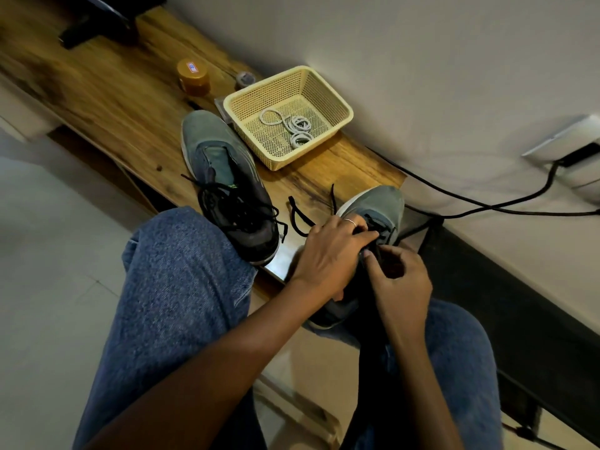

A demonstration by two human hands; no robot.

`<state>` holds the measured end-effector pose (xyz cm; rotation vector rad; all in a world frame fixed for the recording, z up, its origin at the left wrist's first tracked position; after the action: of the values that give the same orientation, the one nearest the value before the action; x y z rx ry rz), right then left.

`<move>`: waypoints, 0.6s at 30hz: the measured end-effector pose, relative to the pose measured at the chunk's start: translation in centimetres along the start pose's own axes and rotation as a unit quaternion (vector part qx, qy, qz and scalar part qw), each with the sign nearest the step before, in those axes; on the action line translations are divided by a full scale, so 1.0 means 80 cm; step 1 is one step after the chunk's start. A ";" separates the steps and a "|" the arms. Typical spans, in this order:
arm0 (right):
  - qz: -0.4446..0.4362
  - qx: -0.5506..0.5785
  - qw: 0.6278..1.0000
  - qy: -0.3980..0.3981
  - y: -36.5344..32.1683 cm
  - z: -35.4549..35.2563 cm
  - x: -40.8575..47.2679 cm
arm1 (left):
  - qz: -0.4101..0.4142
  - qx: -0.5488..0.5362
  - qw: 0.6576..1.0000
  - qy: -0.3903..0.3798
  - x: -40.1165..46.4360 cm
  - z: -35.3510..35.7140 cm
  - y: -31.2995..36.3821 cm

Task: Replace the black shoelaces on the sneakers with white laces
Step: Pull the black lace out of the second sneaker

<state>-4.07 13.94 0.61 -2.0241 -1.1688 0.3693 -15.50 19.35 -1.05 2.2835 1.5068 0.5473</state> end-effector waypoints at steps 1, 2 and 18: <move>-0.010 -0.015 1.000 0.005 0.000 0.000 -0.001 | -0.005 0.006 1.000 0.002 0.000 0.000 0.000; -0.016 -0.024 1.000 0.011 0.001 -0.001 -0.002 | -0.005 0.011 1.000 0.012 0.001 -0.003 0.002; -0.020 -0.020 0.995 0.091 -0.003 -0.011 -0.013 | -0.152 -0.174 0.957 0.176 -0.003 -0.039 -0.023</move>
<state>-4.27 12.74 1.25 -2.0183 -1.1085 0.1387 -18.59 20.04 0.72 1.7100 1.7157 1.0726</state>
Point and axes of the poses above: each hand's wrist, its own x-axis towards the middle knuckle, its own z-axis out of the palm, y = z × x, the point moved 8 cm from there along x, towards the middle knuckle, and after that the axes turned 7 degrees about y, right-handed, at the moved point
